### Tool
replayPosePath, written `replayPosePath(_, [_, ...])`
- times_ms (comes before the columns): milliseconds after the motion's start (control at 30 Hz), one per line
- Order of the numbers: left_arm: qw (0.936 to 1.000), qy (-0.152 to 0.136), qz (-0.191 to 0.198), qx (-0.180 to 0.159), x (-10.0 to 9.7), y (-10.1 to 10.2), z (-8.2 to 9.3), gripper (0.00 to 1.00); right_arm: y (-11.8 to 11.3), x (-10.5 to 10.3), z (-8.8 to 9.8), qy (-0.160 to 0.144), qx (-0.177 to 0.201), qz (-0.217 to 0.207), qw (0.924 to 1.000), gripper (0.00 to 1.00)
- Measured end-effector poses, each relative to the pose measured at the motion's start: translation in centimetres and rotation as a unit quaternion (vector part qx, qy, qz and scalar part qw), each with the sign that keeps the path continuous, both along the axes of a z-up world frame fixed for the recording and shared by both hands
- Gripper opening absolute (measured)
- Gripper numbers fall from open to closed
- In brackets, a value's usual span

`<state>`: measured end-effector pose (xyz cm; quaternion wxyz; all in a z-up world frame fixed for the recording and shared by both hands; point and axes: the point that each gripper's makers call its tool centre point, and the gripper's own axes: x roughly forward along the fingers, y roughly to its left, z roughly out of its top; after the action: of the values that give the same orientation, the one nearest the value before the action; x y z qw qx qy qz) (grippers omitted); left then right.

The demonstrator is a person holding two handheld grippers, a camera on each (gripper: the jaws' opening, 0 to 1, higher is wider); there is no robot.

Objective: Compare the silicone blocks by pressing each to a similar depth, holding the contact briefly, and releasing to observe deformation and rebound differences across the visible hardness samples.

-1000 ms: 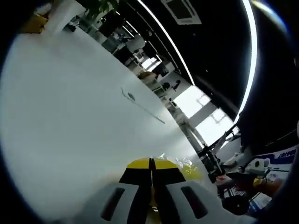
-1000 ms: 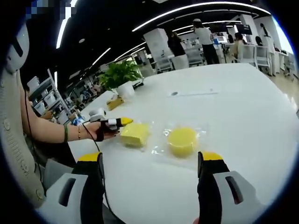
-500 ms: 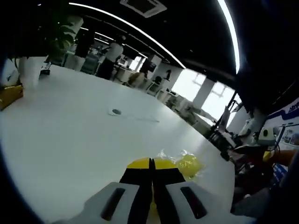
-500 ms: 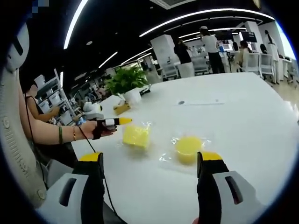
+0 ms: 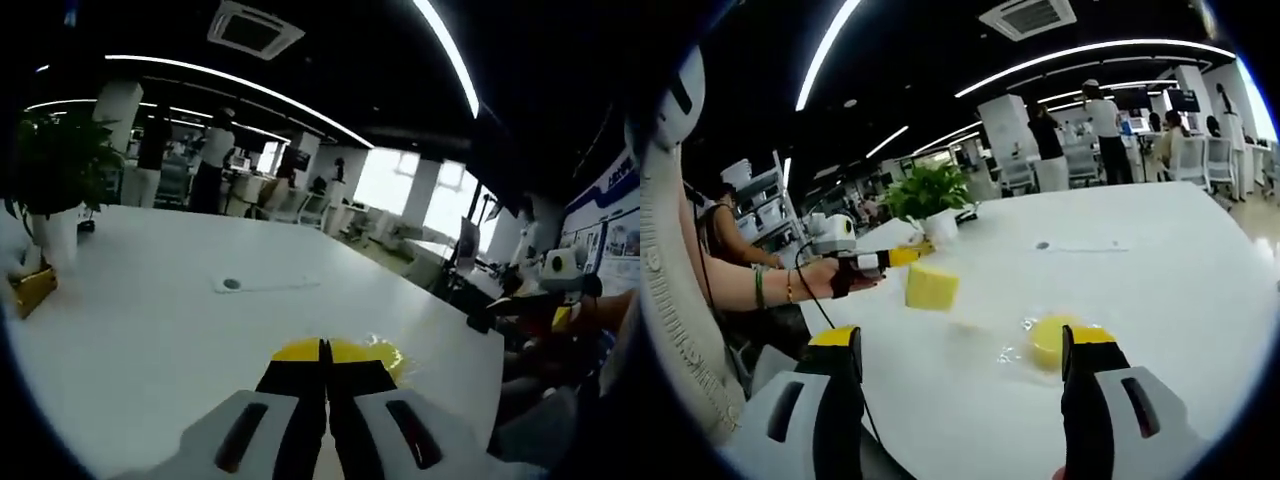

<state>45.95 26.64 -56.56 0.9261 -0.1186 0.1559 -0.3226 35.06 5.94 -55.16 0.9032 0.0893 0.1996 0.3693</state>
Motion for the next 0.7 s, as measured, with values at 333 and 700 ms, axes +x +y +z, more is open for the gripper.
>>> replayPosePath(333, [0.9994,-0.032,-0.014,0.008,-1.4,-0.4,4.4,0.00,0.2,-0.2,2.1,-0.034,0.001,0.017,0.9993,0.77])
replayPosePath(700, [0.9928,-0.079,-0.081,0.040,-1.7,-2.6,9.0,0.00,0.2,1.6,6.0,-0.082,-0.025,0.074,0.9936,0.76])
